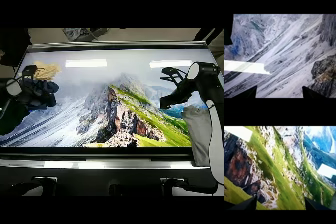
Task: Fold the shirts.
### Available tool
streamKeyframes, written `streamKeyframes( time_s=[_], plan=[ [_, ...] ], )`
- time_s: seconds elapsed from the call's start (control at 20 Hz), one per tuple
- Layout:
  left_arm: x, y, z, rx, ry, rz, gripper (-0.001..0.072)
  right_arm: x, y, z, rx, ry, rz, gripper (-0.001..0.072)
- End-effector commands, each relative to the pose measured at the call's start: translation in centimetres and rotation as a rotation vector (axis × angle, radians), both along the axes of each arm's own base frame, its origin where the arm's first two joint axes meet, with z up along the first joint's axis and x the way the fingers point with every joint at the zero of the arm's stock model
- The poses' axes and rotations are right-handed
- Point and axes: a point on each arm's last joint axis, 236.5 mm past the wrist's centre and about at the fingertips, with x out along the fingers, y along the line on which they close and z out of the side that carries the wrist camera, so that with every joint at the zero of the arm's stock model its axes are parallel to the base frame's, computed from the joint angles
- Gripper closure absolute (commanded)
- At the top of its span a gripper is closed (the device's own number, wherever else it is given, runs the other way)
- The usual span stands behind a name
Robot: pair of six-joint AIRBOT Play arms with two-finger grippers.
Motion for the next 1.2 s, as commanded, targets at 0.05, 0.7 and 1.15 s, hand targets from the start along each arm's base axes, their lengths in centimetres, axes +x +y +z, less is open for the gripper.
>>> streamKeyframes(
  time_s=[0.05, 0.7, 1.15],
  plan=[
    [1.5, 7.7, 4.8, 0.030, -0.117, 0.192, -0.0013, 0.1, 0.0, 0.0, 0.000, -0.004, -0.008, 0.0003],
    [-9.9, 31.4, -7.2, -0.464, -0.257, 1.180, -0.0013, 0.0, 2.4, 0.2, 0.100, -0.002, 0.016, 0.0005],
    [-1.2, 34.0, -10.4, -0.484, -0.232, 1.102, -0.0013, -1.0, 4.0, 0.4, 0.168, 0.040, 0.023, 0.0005]
  ],
)
